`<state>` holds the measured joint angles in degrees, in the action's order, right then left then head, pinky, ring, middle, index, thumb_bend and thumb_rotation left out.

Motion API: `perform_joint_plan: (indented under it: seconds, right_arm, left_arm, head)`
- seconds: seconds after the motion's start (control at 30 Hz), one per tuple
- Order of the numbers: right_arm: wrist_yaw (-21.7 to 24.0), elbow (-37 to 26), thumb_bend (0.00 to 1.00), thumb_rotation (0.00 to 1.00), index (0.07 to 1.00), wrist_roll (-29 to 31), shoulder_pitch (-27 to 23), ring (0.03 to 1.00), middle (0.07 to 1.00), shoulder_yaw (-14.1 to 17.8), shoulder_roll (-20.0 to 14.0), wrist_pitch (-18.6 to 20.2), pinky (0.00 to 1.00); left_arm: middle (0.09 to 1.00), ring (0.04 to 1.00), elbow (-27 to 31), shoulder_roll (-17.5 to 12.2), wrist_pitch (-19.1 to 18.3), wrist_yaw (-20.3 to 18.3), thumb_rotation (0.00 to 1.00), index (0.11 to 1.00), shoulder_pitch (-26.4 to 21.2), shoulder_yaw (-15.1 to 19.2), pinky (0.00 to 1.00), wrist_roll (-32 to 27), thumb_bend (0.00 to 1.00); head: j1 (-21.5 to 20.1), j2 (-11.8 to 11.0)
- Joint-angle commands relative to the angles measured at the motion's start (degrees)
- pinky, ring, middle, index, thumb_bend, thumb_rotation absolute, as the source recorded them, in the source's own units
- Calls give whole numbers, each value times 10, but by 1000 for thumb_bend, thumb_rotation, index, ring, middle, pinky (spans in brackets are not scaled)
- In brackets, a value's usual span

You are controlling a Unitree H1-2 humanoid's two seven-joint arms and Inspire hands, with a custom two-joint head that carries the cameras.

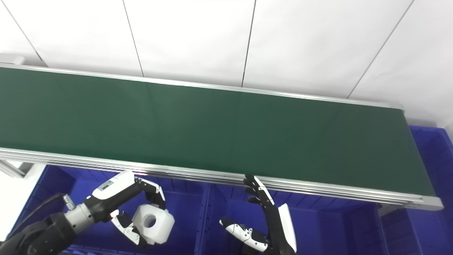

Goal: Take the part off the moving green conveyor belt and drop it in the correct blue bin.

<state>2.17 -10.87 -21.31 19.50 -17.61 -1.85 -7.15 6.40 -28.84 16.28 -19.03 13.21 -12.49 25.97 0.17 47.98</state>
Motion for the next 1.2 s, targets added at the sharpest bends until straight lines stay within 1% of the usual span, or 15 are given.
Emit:
perform_joint_plan:
  seconds: [0.0,0.1,0.23,0.3,0.33,0.43,0.47,0.5,0.63,0.7,0.77,0.87,0.93,1.03,1.17]
  right_arm:
    - [3,-29,746,427,893,1,-2,820,856,-3,8,10,752]
    - [2,-34,742,429,891,-2,-2,816,851,-5,8,13,744]
    - [2,-36,738,431,889,-5,-4,811,849,-8,9,13,743]
    - [1,-37,740,427,887,-4,-4,807,847,-9,9,13,741]
    - [1,-38,740,425,888,-3,-4,808,847,-9,10,15,744]
    - [2,-41,743,431,889,-5,-4,813,850,-9,11,21,752]
    - [2,-41,743,431,889,-5,-4,813,850,-10,11,22,752]
    - [2,-41,745,434,890,-5,-4,815,850,-10,11,22,759]
    - [2,-43,743,429,890,-5,-3,816,851,-11,12,23,762]
    - [1,-43,742,426,891,-6,-3,817,852,-12,12,23,762]
    - [0,-41,744,420,888,-5,-2,815,851,-11,12,21,758]
    - [-4,-34,746,423,886,-6,-1,815,849,-11,11,13,758]
    - [-4,-33,745,426,887,-7,0,815,849,-11,9,12,757]
    - [-3,-33,746,426,888,-6,2,818,851,-11,7,13,758]
    - [-2,-35,748,411,888,-3,7,819,852,-10,5,15,758]
  left_arm:
    - [510,441,28,-12,-41,-32,0,501,-8,-7,507,-3,498]
    - [504,428,36,-11,-98,-56,0,515,-15,-17,497,31,498]
    - [522,422,33,-3,-143,-47,0,518,-18,-22,494,88,497]
    - [693,636,40,2,-166,-36,31,503,-14,-22,581,124,505]
    - [772,736,43,4,-173,-31,10,698,-13,-22,651,139,618]
    - [891,833,54,7,-194,-31,0,856,-10,-20,705,159,677]
    - [896,836,60,9,-204,-36,0,860,-9,-17,705,156,678]
    - [940,885,65,10,-211,-39,77,904,-8,-14,756,154,703]
    - [975,925,72,24,-173,-18,209,935,4,18,798,58,745]
    - [978,932,65,36,-138,-5,234,936,12,38,810,-12,742]
    - [981,953,50,48,-82,4,283,944,19,55,864,-89,733]
    - [983,966,39,65,-19,3,372,953,31,67,895,-181,744]
    - [971,955,53,76,-8,-2,400,945,40,63,881,-218,744]
    - [947,947,66,100,3,-8,364,924,55,52,923,-278,751]
    - [932,909,74,128,18,-5,359,925,70,31,863,-277,728]
  head:
    - [1,1]
    - [7,5]
    - [7,5]
    - [5,6]
    - [4,7]
    - [3,6]
    - [2,5]
    - [2,5]
    - [-2,3]
    - [-6,1]
    - [-8,-2]
    - [-12,-5]
    - [-15,-7]
    - [-20,-11]
    - [-22,-20]
